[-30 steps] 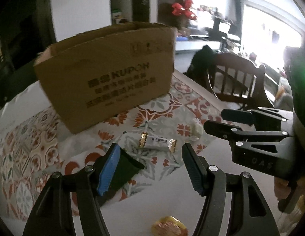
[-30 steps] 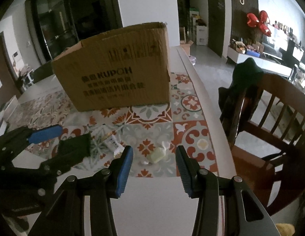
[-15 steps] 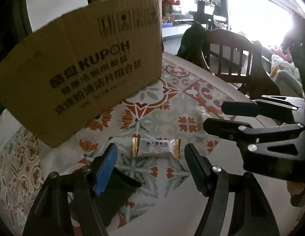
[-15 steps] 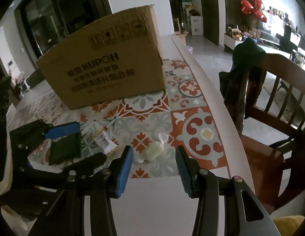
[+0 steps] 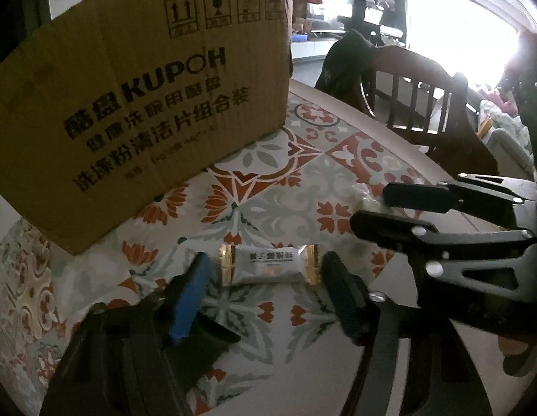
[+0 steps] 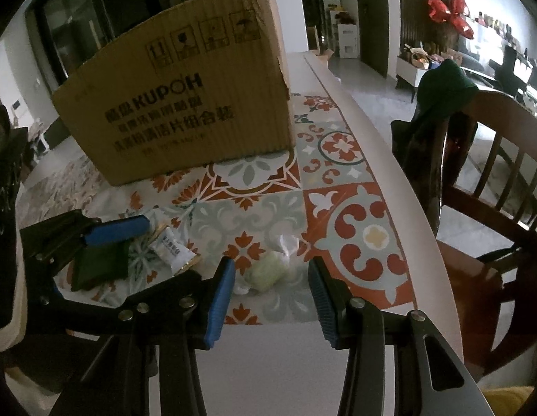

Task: Organize snacks
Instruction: 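Grasp the small white packet with the left tool while the right tool grasps the clear bag, then lift and carry the white packet and clear bag over the box, then open both tools to drop the packet and bag into the box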

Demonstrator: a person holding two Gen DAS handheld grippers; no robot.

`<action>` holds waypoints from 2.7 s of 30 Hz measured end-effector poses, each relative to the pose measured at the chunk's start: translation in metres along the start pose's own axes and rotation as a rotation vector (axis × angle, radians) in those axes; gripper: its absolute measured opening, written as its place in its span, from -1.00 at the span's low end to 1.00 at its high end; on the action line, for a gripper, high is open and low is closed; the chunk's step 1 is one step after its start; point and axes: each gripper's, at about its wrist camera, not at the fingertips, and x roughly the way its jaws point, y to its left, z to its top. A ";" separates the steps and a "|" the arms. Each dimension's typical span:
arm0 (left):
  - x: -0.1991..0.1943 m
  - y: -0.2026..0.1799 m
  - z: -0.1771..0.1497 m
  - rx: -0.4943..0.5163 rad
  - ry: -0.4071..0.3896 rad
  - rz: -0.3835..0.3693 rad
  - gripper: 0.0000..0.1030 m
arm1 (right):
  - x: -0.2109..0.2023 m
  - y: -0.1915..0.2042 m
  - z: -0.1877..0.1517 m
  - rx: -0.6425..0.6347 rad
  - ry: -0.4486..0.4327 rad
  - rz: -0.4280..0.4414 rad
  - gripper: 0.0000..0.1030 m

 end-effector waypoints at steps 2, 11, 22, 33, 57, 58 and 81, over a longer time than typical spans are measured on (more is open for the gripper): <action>0.000 -0.001 0.000 -0.006 -0.005 -0.008 -0.03 | 0.001 -0.001 0.000 0.000 0.000 0.000 -0.34; -0.005 -0.001 0.001 -0.010 -0.017 -0.002 -0.25 | 0.000 0.000 -0.001 0.009 0.005 0.021 -0.47; -0.030 0.000 0.005 -0.042 -0.072 0.014 -0.26 | -0.016 0.007 0.001 -0.006 -0.023 0.032 -0.47; -0.077 0.003 0.013 -0.082 -0.160 0.044 -0.26 | -0.049 0.022 0.015 -0.037 -0.100 0.057 -0.47; -0.159 0.034 0.066 -0.140 -0.361 0.175 -0.26 | -0.109 0.048 0.087 -0.101 -0.308 0.101 -0.47; -0.160 0.036 0.069 -0.142 -0.367 0.180 -0.26 | -0.109 0.049 0.090 -0.106 -0.314 0.101 -0.47; -0.120 0.104 0.144 -0.224 -0.284 0.212 -0.24 | -0.074 0.072 0.189 -0.202 -0.301 0.059 -0.47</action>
